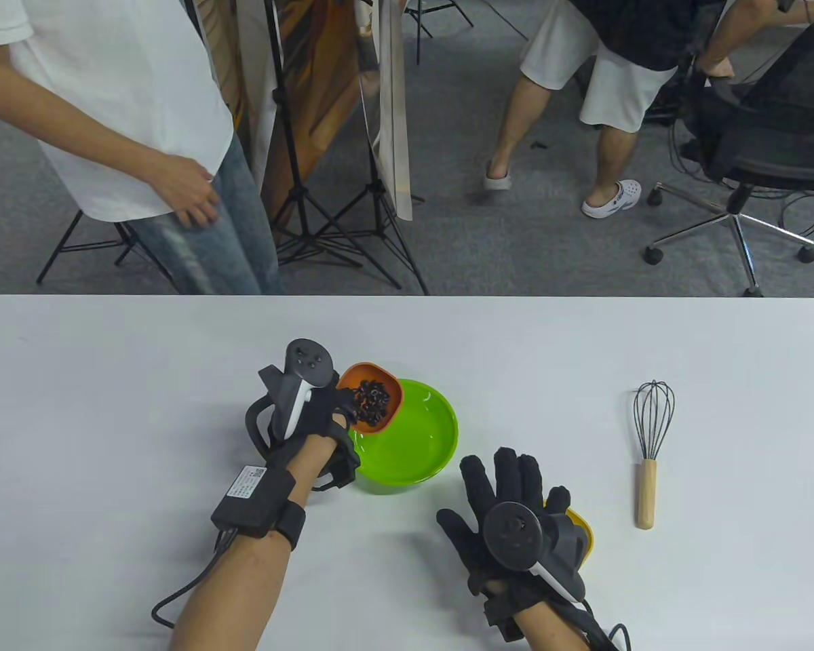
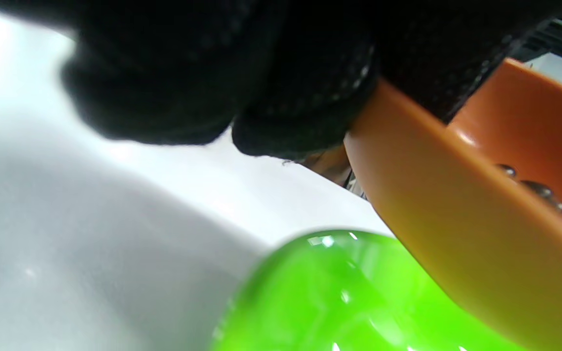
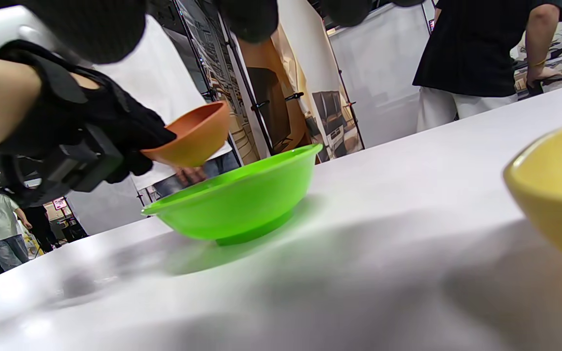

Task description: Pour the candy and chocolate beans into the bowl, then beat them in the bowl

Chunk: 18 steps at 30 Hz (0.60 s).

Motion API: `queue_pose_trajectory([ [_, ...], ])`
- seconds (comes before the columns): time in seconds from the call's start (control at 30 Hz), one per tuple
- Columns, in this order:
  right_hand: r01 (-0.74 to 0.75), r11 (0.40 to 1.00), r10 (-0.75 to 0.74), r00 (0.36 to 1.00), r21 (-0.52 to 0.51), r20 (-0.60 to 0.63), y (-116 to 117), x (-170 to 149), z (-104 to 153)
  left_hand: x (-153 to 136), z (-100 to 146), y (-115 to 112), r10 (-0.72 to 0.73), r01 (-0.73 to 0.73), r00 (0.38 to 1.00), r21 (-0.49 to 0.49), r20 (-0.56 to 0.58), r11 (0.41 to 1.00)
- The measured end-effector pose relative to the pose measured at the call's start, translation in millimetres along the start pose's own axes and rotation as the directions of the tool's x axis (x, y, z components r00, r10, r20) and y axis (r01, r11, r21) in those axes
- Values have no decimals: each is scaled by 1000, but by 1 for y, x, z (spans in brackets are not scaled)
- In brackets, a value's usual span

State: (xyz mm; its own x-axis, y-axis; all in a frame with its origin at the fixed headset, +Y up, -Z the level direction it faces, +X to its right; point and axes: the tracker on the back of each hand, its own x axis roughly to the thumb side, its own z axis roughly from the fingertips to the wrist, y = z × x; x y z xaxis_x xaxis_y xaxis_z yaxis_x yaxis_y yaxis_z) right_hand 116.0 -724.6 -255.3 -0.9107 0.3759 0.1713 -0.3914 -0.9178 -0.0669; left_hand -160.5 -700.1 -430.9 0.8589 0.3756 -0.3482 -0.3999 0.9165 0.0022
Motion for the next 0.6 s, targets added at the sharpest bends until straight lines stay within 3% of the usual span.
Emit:
queue_pose_trajectory([
  [0.27, -3, 1000, 3, 1000, 4, 8, 0, 1, 0, 16, 4, -20, -69, 68, 997, 18, 22, 998],
  [0.6, -6, 1000, 6, 1000, 3, 17, 0, 3, 1, 16, 10, -22, -88, 79, 994, 129, 71, 989],
])
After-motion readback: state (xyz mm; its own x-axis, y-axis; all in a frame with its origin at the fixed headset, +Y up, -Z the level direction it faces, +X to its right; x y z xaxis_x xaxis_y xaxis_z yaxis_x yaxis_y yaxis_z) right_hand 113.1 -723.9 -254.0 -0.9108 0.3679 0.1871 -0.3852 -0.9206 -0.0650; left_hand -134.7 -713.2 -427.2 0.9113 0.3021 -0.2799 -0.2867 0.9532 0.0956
